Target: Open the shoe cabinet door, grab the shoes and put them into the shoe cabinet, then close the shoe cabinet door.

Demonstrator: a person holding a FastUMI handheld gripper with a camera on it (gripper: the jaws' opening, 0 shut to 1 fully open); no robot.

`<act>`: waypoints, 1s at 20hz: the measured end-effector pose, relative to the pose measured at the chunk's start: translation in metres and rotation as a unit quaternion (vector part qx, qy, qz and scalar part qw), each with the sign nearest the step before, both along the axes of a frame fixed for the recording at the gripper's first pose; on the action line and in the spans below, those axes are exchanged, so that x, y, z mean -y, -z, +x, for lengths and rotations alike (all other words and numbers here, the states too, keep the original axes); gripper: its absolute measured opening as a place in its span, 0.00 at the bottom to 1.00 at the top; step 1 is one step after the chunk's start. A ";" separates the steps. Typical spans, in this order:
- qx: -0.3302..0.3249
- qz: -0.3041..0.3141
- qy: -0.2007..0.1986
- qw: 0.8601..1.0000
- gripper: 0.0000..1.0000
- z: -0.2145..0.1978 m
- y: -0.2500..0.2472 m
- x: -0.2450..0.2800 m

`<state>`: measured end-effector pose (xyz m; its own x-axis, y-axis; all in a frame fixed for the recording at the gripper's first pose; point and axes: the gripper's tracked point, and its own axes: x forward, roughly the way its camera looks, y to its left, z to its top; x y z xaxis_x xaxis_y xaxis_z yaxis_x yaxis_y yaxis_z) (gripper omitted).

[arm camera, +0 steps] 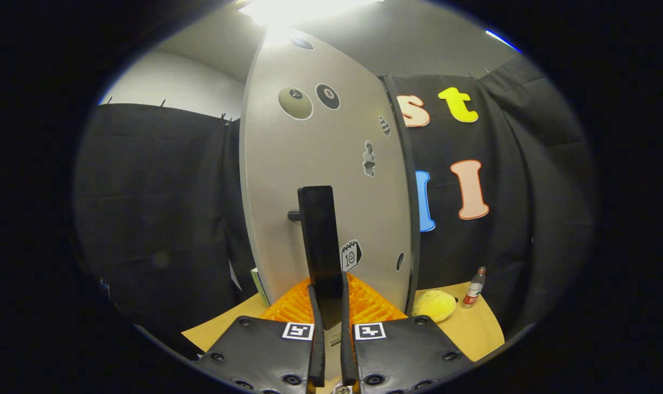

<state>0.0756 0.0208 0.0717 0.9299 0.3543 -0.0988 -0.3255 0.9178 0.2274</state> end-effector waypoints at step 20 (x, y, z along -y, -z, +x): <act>0.020 -0.108 0.224 0.968 0.28 -0.020 0.010 0.145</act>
